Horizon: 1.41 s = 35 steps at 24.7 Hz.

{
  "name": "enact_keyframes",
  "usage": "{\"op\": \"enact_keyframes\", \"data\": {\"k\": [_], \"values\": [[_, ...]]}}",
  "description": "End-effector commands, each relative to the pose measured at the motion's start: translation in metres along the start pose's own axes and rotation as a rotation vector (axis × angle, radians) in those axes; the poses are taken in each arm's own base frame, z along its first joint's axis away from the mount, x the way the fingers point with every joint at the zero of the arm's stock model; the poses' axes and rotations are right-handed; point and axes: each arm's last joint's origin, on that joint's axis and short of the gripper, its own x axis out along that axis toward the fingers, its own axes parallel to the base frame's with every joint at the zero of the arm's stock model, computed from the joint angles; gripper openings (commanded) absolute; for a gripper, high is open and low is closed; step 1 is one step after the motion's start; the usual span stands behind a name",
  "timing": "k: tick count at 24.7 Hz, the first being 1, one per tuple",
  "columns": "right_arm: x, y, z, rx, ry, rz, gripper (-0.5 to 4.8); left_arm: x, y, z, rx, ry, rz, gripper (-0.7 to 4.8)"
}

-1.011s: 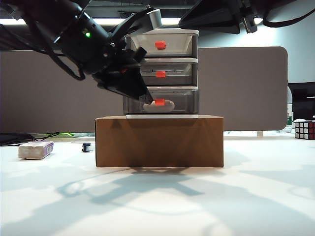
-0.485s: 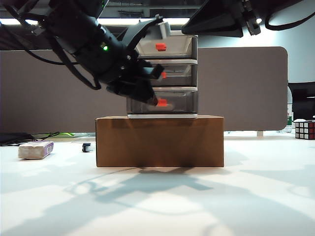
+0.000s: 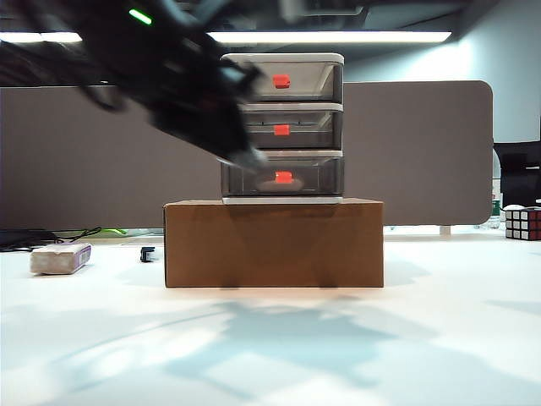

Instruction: Open the third layer of the drawer on the table, pick up the earphone case on the table and put it in, and finally close the drawer.

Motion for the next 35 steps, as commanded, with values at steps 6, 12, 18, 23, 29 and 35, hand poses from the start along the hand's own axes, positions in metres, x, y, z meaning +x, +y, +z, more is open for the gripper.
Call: {"op": "enact_keyframes", "data": {"k": [6,12,18,23,29,35], "values": [[-0.085,0.03,-0.046,-0.001,-0.081,-0.317,-0.06,-0.104,-0.006,-0.081,-0.228,-0.334,0.09,-0.06],[-0.096,0.036,-0.113,-0.018,-0.167,-0.382,-0.06,-0.111,-0.02,-0.139,-0.358,-0.552,0.16,-0.06],[-0.081,0.032,-0.147,0.015,-0.13,-0.379,-0.06,-0.099,-0.023,-0.149,-0.358,-0.504,0.17,-0.06],[-0.071,0.029,-0.164,-0.046,-0.174,-0.404,-0.06,-0.099,-0.018,-0.151,-0.331,-0.48,0.262,-0.06],[-0.076,0.02,-0.164,-0.104,-0.156,-0.524,-0.06,-0.101,0.008,-0.161,-0.369,-0.472,0.374,-0.06],[-0.085,0.006,-0.164,-0.094,-0.157,-0.653,-0.05,-0.117,0.037,-0.173,-0.471,-0.541,0.521,-0.06]]}}
